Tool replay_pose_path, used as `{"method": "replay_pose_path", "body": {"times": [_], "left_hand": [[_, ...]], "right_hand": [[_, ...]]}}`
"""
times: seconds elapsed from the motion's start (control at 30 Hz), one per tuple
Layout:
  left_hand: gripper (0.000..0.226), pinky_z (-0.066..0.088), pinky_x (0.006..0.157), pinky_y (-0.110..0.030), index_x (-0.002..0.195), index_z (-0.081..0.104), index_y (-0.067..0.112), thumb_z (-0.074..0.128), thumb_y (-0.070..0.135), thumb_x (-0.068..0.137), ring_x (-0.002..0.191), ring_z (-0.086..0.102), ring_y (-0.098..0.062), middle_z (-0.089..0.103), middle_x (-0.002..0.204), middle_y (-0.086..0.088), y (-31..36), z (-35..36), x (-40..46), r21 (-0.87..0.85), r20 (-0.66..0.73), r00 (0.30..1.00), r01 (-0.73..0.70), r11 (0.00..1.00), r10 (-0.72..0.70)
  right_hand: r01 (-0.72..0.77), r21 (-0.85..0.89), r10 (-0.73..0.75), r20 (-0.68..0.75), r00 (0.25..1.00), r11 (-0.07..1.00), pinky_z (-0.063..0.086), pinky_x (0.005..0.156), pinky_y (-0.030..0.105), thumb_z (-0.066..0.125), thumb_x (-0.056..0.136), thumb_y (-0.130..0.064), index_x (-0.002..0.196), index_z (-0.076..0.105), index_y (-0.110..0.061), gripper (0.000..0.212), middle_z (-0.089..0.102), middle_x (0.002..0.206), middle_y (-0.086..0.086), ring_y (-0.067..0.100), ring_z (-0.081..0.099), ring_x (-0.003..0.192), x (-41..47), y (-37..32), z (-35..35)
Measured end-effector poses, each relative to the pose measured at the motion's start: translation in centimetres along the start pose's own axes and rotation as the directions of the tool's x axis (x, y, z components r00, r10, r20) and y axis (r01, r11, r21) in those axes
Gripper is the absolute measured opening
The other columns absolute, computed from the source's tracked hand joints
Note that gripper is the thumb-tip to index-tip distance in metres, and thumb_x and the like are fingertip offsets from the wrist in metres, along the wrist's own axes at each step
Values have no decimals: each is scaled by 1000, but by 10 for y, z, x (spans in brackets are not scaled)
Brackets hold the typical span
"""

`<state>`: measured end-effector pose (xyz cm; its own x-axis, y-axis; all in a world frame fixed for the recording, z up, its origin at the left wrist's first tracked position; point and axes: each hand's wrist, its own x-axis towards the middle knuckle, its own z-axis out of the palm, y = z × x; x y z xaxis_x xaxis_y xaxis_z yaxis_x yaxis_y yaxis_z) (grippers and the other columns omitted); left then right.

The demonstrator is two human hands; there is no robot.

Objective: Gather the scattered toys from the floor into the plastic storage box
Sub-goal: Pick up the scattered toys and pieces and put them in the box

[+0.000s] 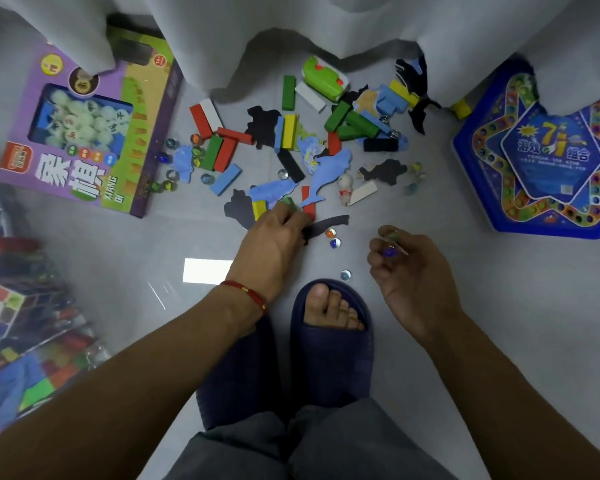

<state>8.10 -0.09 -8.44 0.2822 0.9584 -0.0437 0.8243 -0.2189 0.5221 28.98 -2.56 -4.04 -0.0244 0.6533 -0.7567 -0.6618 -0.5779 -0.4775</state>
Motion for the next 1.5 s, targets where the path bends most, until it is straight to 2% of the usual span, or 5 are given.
{"method": "replay_pose_path", "body": {"times": [0.27,0.47,0.67,0.87,1.5], "left_hand": [[17,51,75,-19,99,72,17,71,8,84,80,62,-10,68,89,5,19,-19,-17,-384,-61,921,334,861,-385],[14,56,65,-22,101,70,4,61,-1,90,75,67,-14,72,83,-6,34,-51,-43,-813,571,588,502,-296,-573],[24,56,61,-23,115,67,-1,58,5,94,72,59,-17,66,92,-14,29,-94,-76,-748,660,549,421,-513,-513],[24,57,64,-22,110,70,-5,56,5,94,69,57,-17,66,88,-16,41,-182,-102,-748,609,642,271,-605,-466],[44,53,96,-42,127,54,-6,56,23,93,100,55,-26,52,115,-16,-28,-316,-306,-915,342,387,-73,-398,-856]], "right_hand": [[188,-982,-265,189,945,-30,48,64,31,40,103,-42,71,58,-14,46,58,65,-5,12,55,60,11,12,-5],[86,-829,-152,202,967,-553,34,64,31,37,103,-50,84,43,-19,36,49,75,-1,20,46,69,5,28,2],[122,-828,4,144,990,-547,45,69,35,40,105,-33,91,54,-10,30,57,85,9,25,55,78,3,15,26],[-21,-904,441,188,878,427,28,46,23,43,103,-25,99,56,-7,23,50,73,7,11,38,53,-60,-45,106],[28,-959,616,203,761,282,58,65,28,50,95,-3,106,51,-5,11,48,105,15,22,55,73,-228,154,384]]}}
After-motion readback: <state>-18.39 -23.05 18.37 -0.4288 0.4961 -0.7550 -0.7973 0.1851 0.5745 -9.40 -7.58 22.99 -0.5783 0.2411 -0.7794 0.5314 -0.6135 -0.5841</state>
